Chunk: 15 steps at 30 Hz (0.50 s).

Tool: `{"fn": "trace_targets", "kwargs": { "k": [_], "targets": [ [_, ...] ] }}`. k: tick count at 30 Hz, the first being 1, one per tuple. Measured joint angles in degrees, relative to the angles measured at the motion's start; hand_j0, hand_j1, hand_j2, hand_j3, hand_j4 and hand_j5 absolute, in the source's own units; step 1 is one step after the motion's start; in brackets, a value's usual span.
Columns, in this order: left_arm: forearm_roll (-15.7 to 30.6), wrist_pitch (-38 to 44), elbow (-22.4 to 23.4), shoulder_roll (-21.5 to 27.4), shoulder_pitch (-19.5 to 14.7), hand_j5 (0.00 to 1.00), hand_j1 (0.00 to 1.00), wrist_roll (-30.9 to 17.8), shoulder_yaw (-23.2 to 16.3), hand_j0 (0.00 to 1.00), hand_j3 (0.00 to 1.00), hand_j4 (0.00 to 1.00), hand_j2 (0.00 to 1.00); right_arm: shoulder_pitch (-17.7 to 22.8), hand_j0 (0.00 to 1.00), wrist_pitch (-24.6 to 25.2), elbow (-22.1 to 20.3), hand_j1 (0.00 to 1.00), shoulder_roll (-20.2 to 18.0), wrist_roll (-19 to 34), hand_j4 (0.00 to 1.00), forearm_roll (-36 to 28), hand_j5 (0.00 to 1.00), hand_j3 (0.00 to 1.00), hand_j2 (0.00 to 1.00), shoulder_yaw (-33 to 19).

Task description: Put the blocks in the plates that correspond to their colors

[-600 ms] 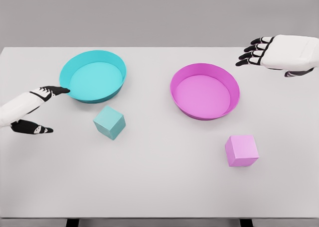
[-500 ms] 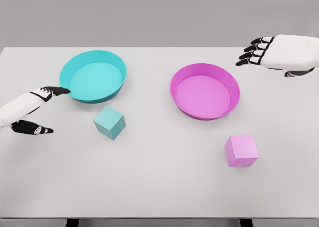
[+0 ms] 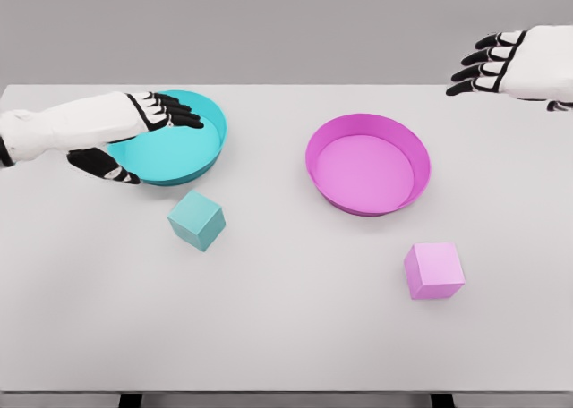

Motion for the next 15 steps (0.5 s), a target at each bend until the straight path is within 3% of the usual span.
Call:
{"fn": "trace_targets", "kwargs": {
  "k": [1,7,10,15],
  "targets": [
    [1.47,-0.02,-0.07,0.04,-1.40,1.00,1.00,-0.14,-2.72,1.00,1.00,1.00,1.00,0.09,1.00,-0.01,-0.56,1.00,-0.09,0.00,1.00,-0.03,1.00,1.00,1.00,1.12],
    [11.51,-0.03,-0.21,0.23,-17.67,1.00,1.00,-0.43,-20.33,1.00,1.00,1.00,1.00,0.00,1.00,-0.02,-1.94,1.00,-0.03,0.00,1.00,0.04,1.00,1.00,1.00,7.44],
    [13.75,0.28,-0.32,0.24,-18.98,1.00,1.00,-0.47,-26.53,1.00,1.00,1.00,1.00,0.00,1.00,-0.04,-2.07,1.00,0.17,0.00,1.00,0.08,1.00,1.00,1.00,9.25],
    [12.37,9.69,-3.99,1.39,-19.07,1.00,1.00,-0.49,-29.57,1.00,1.00,1.00,1.00,-0.18,1.00,-0.03,-2.14,1.00,0.65,0.00,1.00,0.13,1.00,1.00,1.00,11.96]
  ]
}}
